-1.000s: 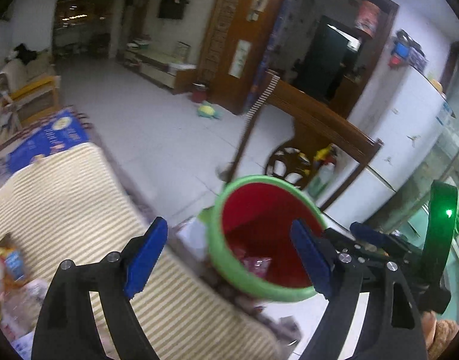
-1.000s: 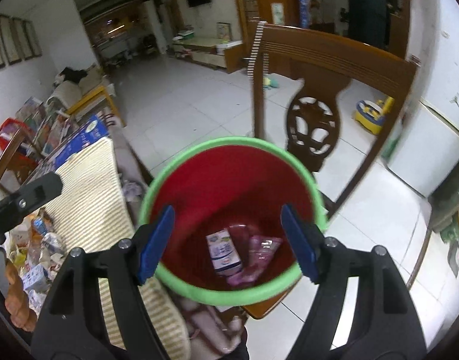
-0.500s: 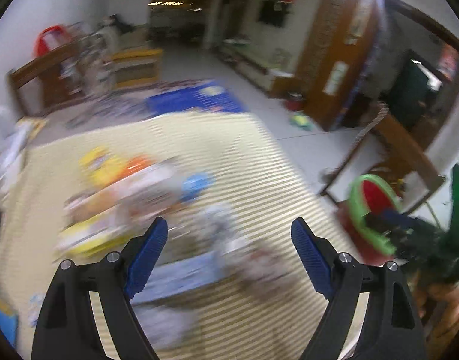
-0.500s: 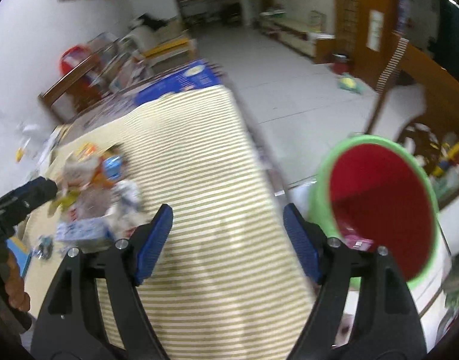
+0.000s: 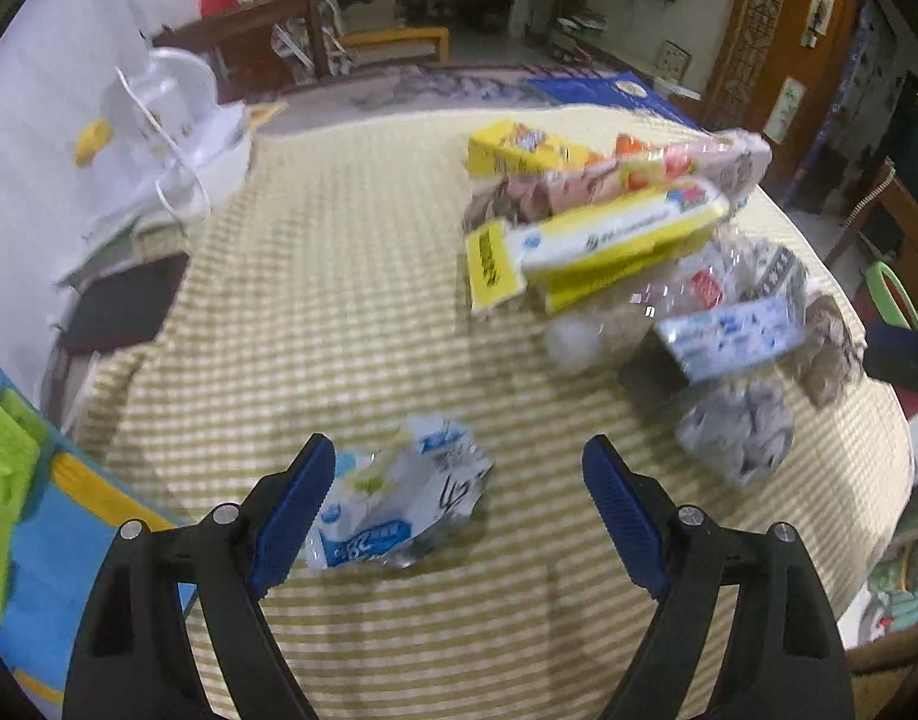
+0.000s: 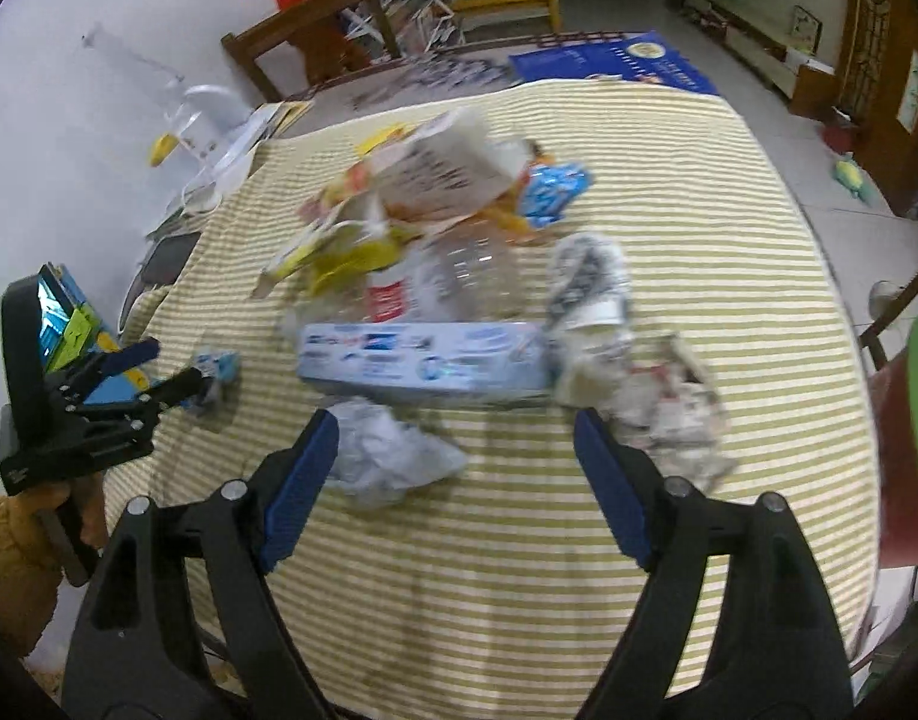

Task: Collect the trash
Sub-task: 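Grasp the crumpled milk pouch with the left tool while the right tool grasps crumpled foil paper, then drop the foil paper from the right tool into the red bin while the left tool drops the milk pouch, then grasp the toothpaste box with the left tool while the right tool grasps crumpled newspaper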

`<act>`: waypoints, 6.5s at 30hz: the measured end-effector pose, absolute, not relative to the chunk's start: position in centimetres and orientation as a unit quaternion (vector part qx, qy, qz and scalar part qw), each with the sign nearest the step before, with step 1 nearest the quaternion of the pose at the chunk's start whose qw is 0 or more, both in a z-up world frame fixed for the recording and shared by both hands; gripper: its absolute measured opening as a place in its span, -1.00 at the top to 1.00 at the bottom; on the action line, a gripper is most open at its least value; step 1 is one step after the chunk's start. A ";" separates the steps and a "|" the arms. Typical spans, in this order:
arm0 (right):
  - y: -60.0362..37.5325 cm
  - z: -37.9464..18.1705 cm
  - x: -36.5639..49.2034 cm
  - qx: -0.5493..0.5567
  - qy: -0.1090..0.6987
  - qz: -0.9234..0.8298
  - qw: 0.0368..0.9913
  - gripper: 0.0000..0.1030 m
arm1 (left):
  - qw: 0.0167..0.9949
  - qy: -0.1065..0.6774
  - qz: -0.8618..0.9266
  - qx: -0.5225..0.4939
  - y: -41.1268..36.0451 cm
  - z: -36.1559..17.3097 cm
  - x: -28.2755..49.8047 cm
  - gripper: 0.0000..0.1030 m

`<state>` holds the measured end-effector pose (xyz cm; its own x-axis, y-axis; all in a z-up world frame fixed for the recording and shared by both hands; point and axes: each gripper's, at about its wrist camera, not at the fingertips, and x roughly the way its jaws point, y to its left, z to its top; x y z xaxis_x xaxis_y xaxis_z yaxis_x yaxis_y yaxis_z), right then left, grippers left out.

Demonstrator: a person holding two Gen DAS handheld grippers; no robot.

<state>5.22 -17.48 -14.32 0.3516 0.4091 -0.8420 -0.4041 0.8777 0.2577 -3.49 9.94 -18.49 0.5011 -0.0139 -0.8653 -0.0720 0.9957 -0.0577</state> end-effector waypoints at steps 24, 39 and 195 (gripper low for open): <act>-11.5 -19.9 5.2 -0.018 0.592 0.209 0.778 -0.71 | 0.868 0.482 -0.063 -0.104 10.3 -17.3 0.1 0.47; -9.5 -19.9 5.6 -0.059 0.571 0.218 0.789 -0.05 | 0.896 0.427 -0.069 -0.103 6.6 -10.9 1.4 0.46; -31.3 -11.4 9.7 0.035 0.461 0.093 0.882 -0.75 | 0.892 0.435 -0.090 -0.077 -4.5 -11.0 5.1 -0.42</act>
<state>9.74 -31.33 -11.39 0.5575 0.1965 -0.8066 -0.1323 0.9802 0.1473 5.09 -4.48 -10.97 0.6047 -0.2277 -0.7632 0.0929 0.9719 -0.2164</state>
